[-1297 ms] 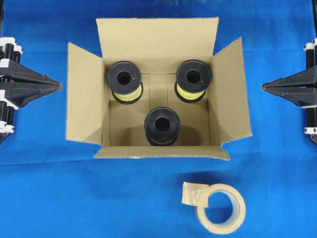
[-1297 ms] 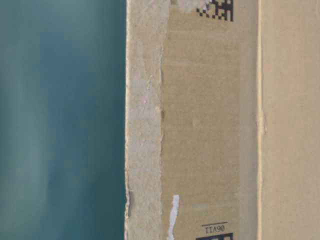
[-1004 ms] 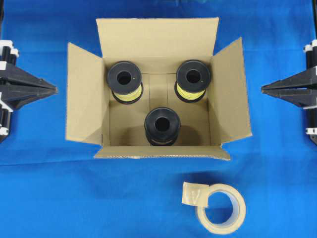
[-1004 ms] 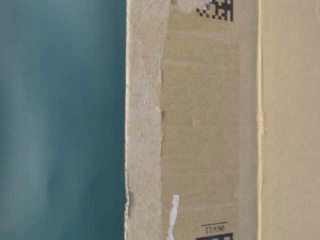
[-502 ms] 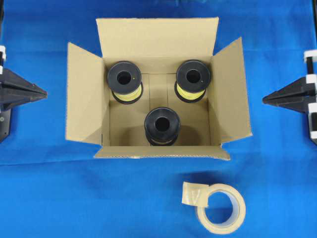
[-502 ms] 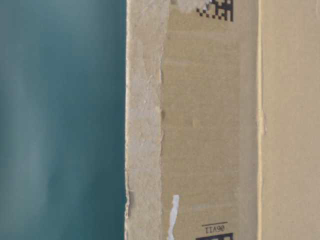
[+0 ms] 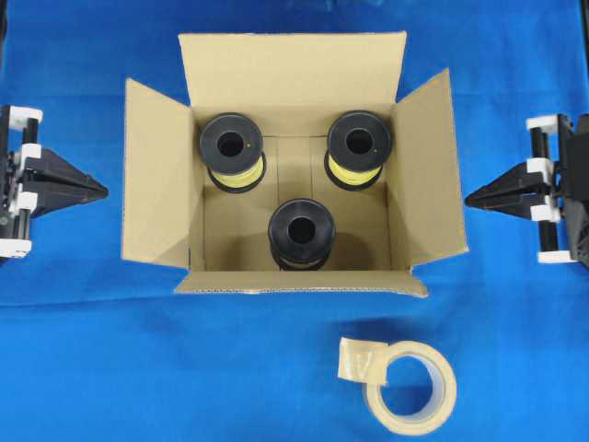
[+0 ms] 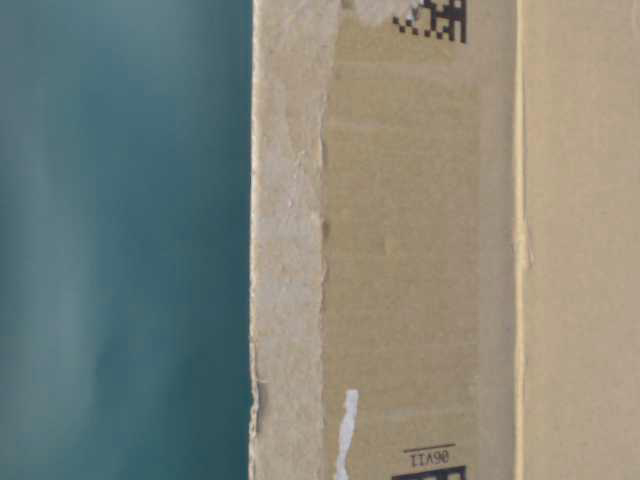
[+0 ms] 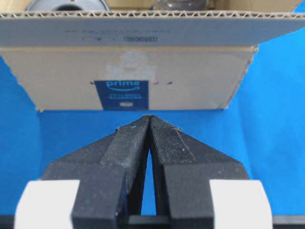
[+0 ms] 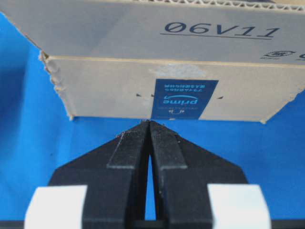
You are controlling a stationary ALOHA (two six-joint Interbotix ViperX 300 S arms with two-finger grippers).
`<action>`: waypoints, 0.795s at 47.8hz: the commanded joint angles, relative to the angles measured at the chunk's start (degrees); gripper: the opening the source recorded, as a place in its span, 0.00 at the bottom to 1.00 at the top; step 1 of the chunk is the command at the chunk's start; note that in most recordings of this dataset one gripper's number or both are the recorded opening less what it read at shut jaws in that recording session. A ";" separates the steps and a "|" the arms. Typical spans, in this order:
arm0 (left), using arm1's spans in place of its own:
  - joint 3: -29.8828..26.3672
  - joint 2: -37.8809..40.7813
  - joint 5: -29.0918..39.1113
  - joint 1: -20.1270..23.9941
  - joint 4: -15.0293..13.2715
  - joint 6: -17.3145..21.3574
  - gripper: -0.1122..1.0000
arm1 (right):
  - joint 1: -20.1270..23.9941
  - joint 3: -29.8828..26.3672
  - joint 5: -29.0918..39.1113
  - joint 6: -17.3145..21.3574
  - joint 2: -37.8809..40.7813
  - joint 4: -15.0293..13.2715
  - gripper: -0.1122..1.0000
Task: Close the cardboard box.
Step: 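Move both grippers inward toward the left and right box side flaps, then push the left and right side flaps inward over the spools with both grippers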
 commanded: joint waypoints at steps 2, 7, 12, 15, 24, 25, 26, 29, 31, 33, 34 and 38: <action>-0.44 2.02 -2.64 0.18 -0.09 0.09 0.10 | -0.26 -0.62 -1.85 0.09 1.05 0.18 0.10; -0.18 4.48 -5.98 0.26 -0.09 0.26 0.10 | -0.26 -0.70 -3.87 0.09 1.85 0.18 0.10; -0.35 8.44 -11.16 0.53 -0.09 0.35 0.10 | -0.35 -1.41 -6.33 0.00 3.34 0.18 0.10; -0.79 10.72 -13.71 0.70 -0.09 0.35 0.10 | -0.53 -2.02 -7.29 0.00 4.48 0.09 0.10; -4.57 17.14 -19.34 0.70 -0.09 0.53 0.10 | -0.70 -4.83 -10.37 -0.09 8.00 0.00 0.10; -5.36 18.19 -19.60 0.70 -0.09 0.53 0.10 | -0.70 -5.10 -10.81 -0.09 8.35 0.00 0.10; -5.89 18.81 -19.86 0.70 -0.09 0.53 0.10 | -0.79 -5.54 -11.16 -0.09 8.79 0.00 0.10; -7.21 20.83 -20.30 0.70 -0.09 1.23 0.10 | -1.05 -6.59 -12.39 -0.18 10.11 0.00 0.10; -8.09 22.06 -20.57 0.79 -0.09 1.85 0.10 | -1.05 -7.12 -13.01 -0.09 10.90 0.00 0.10; -8.88 23.47 -20.92 0.79 -0.09 2.37 0.10 | -1.14 -7.65 -13.45 -0.18 11.69 0.00 0.10; -9.23 24.17 -21.18 0.79 -0.09 2.55 0.10 | -1.14 -7.91 -13.80 -0.18 12.04 0.00 0.10; -10.55 27.16 -22.68 0.88 -0.09 3.08 0.10 | -1.14 -8.88 -15.56 -0.18 13.97 0.00 0.10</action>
